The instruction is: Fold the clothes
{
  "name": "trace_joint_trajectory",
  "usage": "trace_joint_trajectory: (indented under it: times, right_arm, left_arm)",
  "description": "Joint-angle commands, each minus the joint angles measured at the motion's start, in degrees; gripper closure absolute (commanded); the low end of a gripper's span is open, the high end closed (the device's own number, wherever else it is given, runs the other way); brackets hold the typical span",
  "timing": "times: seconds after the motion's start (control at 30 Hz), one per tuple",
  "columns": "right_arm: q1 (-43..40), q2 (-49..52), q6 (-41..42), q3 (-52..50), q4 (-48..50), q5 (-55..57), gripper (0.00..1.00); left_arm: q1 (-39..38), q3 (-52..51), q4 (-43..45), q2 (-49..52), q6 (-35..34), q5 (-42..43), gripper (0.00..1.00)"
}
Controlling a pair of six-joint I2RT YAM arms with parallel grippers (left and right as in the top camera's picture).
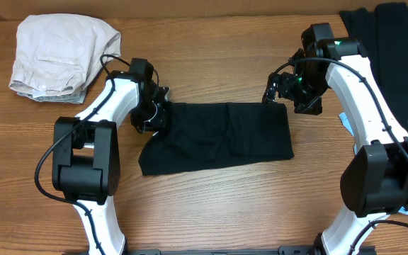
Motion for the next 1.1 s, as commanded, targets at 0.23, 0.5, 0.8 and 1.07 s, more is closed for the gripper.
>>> trace_joint_trajectory:
  times: [0.23,0.5,0.8,1.07]
  right_arm:
    - [1.0,-1.4,-0.4,-2.2,1.4,-0.6,0.91]
    - [2.7,-1.3,-0.3,-10.7,9.6,-7.1,0.96]
    - [4.8,-1.3,-0.3,-25.9,26.7,-19.1,0.96]
    - [6.7,-0.8,9.8,-30.5,32.1,-19.5,0.96]
  left_arm:
    - [3.1,0.5,-3.9,2.5,-7.0,-8.2,0.96]
    - [7.8,14.9,-17.2,2.4,-6.6,-8.6,0.96]
    - [4.6,31.6,-28.1,2.4,-6.1,-8.3,0.96]
    - [-0.3,38.8,-33.4,2.4,-6.6,-7.9,0.96]
